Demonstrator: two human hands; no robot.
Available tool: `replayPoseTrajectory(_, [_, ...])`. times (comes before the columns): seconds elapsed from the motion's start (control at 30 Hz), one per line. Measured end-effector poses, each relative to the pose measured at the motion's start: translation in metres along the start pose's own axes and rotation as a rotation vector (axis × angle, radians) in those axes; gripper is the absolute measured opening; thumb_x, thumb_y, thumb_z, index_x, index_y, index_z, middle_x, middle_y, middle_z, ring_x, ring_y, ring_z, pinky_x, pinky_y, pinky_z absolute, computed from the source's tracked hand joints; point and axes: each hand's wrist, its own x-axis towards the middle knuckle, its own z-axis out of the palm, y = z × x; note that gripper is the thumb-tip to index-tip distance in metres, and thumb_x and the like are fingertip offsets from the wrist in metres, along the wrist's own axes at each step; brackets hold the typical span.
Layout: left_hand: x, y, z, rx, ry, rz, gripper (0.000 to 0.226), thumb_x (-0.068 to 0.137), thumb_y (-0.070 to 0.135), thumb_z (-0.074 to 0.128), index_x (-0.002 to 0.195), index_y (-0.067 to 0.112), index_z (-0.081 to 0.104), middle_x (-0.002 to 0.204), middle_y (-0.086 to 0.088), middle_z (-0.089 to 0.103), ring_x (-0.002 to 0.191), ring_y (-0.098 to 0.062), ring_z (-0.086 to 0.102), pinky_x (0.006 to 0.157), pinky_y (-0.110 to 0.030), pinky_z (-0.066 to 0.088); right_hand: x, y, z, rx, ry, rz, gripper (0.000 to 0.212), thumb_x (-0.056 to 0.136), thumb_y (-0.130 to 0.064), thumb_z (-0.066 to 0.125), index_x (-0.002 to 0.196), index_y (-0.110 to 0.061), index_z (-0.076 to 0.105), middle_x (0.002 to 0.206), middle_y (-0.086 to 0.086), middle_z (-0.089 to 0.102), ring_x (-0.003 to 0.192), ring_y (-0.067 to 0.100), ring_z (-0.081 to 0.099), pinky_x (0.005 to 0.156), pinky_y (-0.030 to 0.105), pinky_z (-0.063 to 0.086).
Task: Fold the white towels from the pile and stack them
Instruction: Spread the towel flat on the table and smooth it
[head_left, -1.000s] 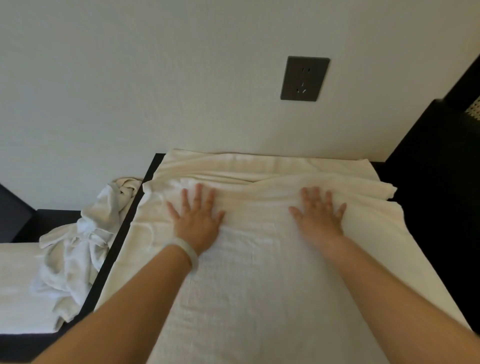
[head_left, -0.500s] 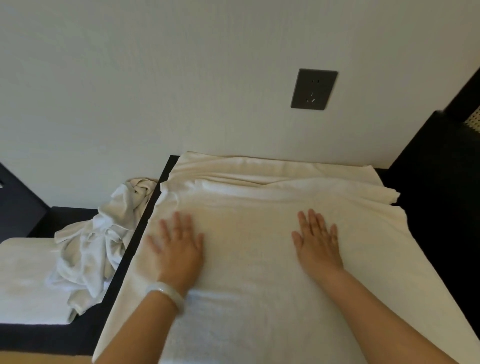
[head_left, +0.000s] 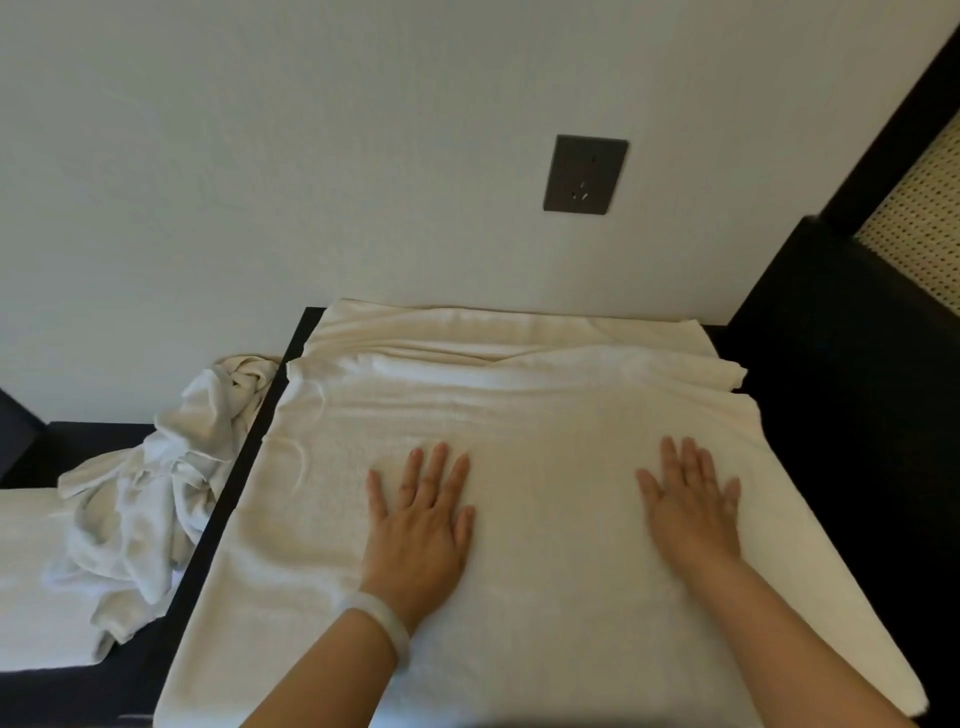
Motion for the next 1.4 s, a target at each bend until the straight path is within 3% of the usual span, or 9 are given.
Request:
replayPoseTrajectory(0.2, [-0.001, 0.000, -0.002, 0.000, 0.005, 0.005, 0.072, 0.083, 0.055, -0.017, 0.153, 0.037, -0.015, 0.161, 0.010, -0.018, 0.148, -0.017, -0.020, 0.117, -0.057, -0.010, -0.037, -0.008, 0.017, -0.074, 0.040, -0.441, 0.059, 0.104, -0.048, 0.019, 0.157, -0.032, -0.002, 0.165, -0.008, -0.007, 0.152, 0.010, -0.009, 0.122, 0.037, -0.011])
replayPoseTrajectory(0.47, [-0.001, 0.002, -0.003, -0.019, 0.011, 0.005, 0.072, 0.082, 0.055, -0.018, 0.151, 0.035, -0.017, 0.160, 0.010, -0.019, 0.148, -0.016, -0.020, 0.117, -0.058, -0.009, -0.007, 0.070, -0.017, -0.003, -0.063, 0.119, 0.064, 0.099, -0.064, 0.017, 0.155, -0.042, -0.005, 0.165, -0.007, -0.010, 0.152, 0.026, -0.010, 0.117, 0.064, -0.002])
replayPoseTrajectory(0.63, [-0.002, -0.001, -0.001, 0.010, 0.015, 0.013, 0.068, 0.086, 0.054, -0.017, 0.151, 0.036, -0.020, 0.159, 0.010, -0.023, 0.147, -0.018, -0.022, 0.117, -0.058, -0.010, -0.049, -0.004, 0.014, -0.080, -0.003, -0.415, 0.062, 0.099, -0.059, 0.016, 0.154, -0.042, -0.007, 0.161, -0.015, -0.016, 0.152, 0.014, -0.011, 0.119, 0.052, -0.008])
replayPoseTrajectory(0.77, [-0.004, -0.015, -0.005, 0.015, -0.009, 0.042, 0.057, 0.100, 0.054, 0.000, 0.151, 0.037, -0.020, 0.158, 0.010, -0.026, 0.148, -0.017, -0.021, 0.118, -0.054, -0.012, -0.032, 0.023, 0.003, -0.011, 0.007, 0.000, 0.064, 0.103, -0.053, 0.017, 0.158, -0.028, -0.003, 0.166, -0.002, -0.006, 0.152, 0.020, -0.007, 0.122, 0.047, -0.004])
replayPoseTrajectory(0.83, [-0.008, -0.031, -0.008, -0.003, -0.025, -0.115, 0.060, 0.100, 0.055, 0.005, 0.153, 0.036, -0.016, 0.161, 0.006, -0.022, 0.149, -0.020, -0.019, 0.118, -0.056, -0.010, -0.026, 0.032, -0.013, 0.050, -0.044, 0.165, 0.069, 0.101, -0.057, 0.017, 0.159, -0.023, 0.000, 0.166, 0.001, -0.005, 0.152, 0.028, -0.007, 0.121, 0.051, -0.003])
replayPoseTrajectory(0.9, [-0.016, -0.045, -0.011, -0.042, -0.010, -0.320, 0.067, 0.095, 0.059, 0.000, 0.155, 0.031, -0.012, 0.163, -0.002, -0.016, 0.149, -0.030, -0.017, 0.117, -0.061, -0.005, -0.032, 0.013, -0.016, 0.026, 0.014, 0.077, 0.070, 0.100, -0.058, 0.018, 0.159, -0.022, 0.004, 0.166, 0.002, -0.002, 0.152, 0.030, -0.007, 0.121, 0.052, -0.004])
replayPoseTrajectory(1.0, [-0.035, -0.048, -0.010, -0.014, 0.003, -0.268, 0.071, 0.087, 0.065, -0.016, 0.150, 0.032, -0.022, 0.161, -0.001, -0.023, 0.148, -0.030, -0.022, 0.116, -0.062, -0.008, -0.059, -0.028, -0.003, -0.005, 0.027, -0.189, 0.068, 0.098, -0.061, 0.012, 0.157, -0.032, -0.004, 0.165, -0.007, -0.008, 0.151, 0.022, -0.014, 0.118, 0.052, -0.011])
replayPoseTrajectory(1.23, [-0.032, -0.068, 0.000, -0.023, -0.003, -0.238, 0.069, 0.083, 0.071, -0.014, 0.145, 0.045, -0.028, 0.157, 0.012, -0.029, 0.146, -0.024, -0.028, 0.114, -0.065, -0.009, -0.054, -0.033, 0.020, -0.098, -0.050, -0.121, 0.078, 0.081, -0.071, -0.012, 0.152, -0.041, -0.018, 0.163, -0.010, -0.019, 0.150, 0.029, -0.017, 0.115, 0.065, -0.008])
replayPoseTrajectory(1.4, [0.007, -0.072, -0.006, -0.018, -0.019, -0.284, 0.067, 0.090, 0.068, -0.002, 0.148, 0.042, -0.024, 0.160, 0.009, -0.026, 0.148, -0.027, -0.023, 0.112, -0.068, -0.008, -0.010, -0.050, 0.016, -0.085, -0.049, -0.119, 0.072, 0.088, -0.070, -0.004, 0.153, -0.041, -0.015, 0.164, -0.010, -0.017, 0.151, 0.028, -0.015, 0.113, 0.067, -0.009])
